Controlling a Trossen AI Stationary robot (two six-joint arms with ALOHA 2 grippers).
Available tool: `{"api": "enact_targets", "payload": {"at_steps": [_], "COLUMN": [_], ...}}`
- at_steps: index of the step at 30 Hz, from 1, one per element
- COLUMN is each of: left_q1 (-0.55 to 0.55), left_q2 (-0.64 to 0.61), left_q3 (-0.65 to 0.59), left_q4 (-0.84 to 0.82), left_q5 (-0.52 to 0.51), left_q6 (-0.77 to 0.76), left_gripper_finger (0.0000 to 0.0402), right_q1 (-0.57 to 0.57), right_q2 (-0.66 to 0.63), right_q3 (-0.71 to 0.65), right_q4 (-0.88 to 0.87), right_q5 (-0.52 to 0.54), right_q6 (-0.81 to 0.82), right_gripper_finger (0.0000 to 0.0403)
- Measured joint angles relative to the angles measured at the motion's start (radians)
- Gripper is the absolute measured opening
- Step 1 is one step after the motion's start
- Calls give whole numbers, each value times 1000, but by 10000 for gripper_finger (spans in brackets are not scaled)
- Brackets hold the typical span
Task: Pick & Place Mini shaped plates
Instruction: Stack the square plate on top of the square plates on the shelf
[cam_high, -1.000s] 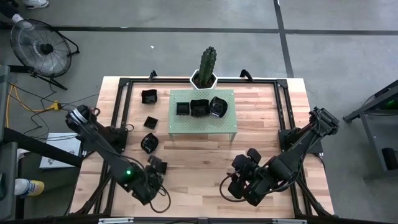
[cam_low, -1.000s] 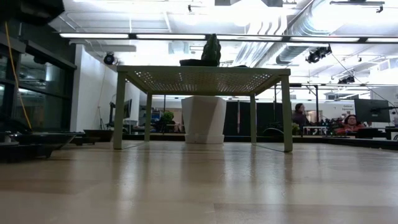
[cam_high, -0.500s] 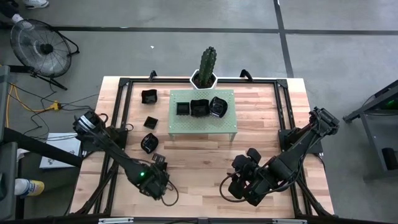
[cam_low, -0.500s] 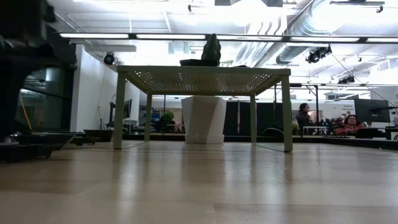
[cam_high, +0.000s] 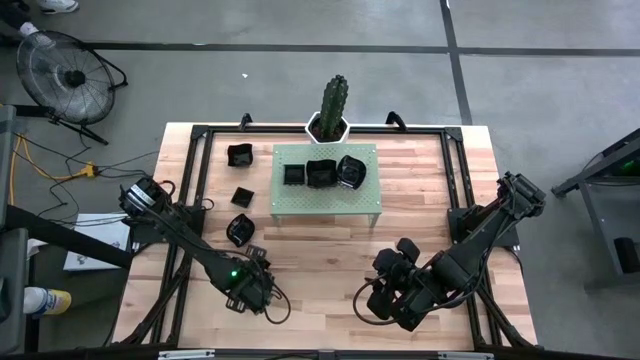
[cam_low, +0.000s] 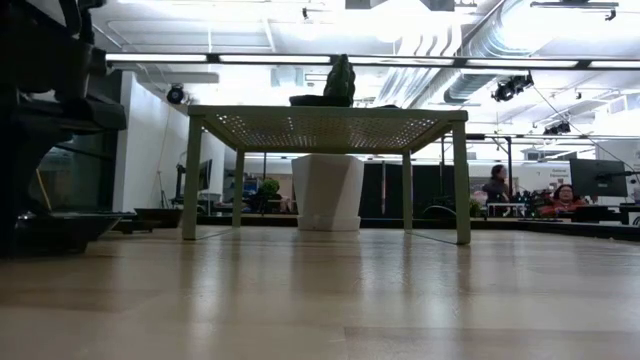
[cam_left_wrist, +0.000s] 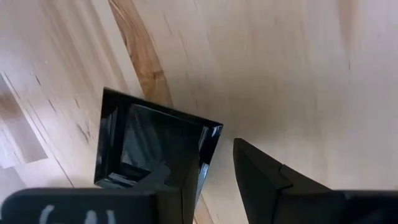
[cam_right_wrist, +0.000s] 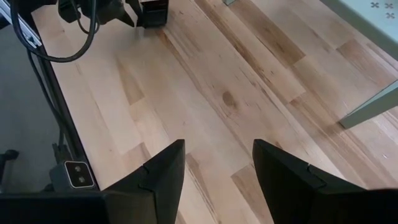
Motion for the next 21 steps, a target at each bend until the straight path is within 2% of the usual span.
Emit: {"api": "enact_targets", "payload": {"at_steps": [21], "left_q1": [0], "left_q2": [0], "left_q3": [0], "left_q4": [-8], "left_q5": [-38], "left_q6": [114], "left_gripper_finger": [97], "right_q1": [0], "right_q2": [0], "right_q3": [0], "right_q4": [5], "right_q5": [0], "right_q6": [14], "right_gripper_finger": [184]}}
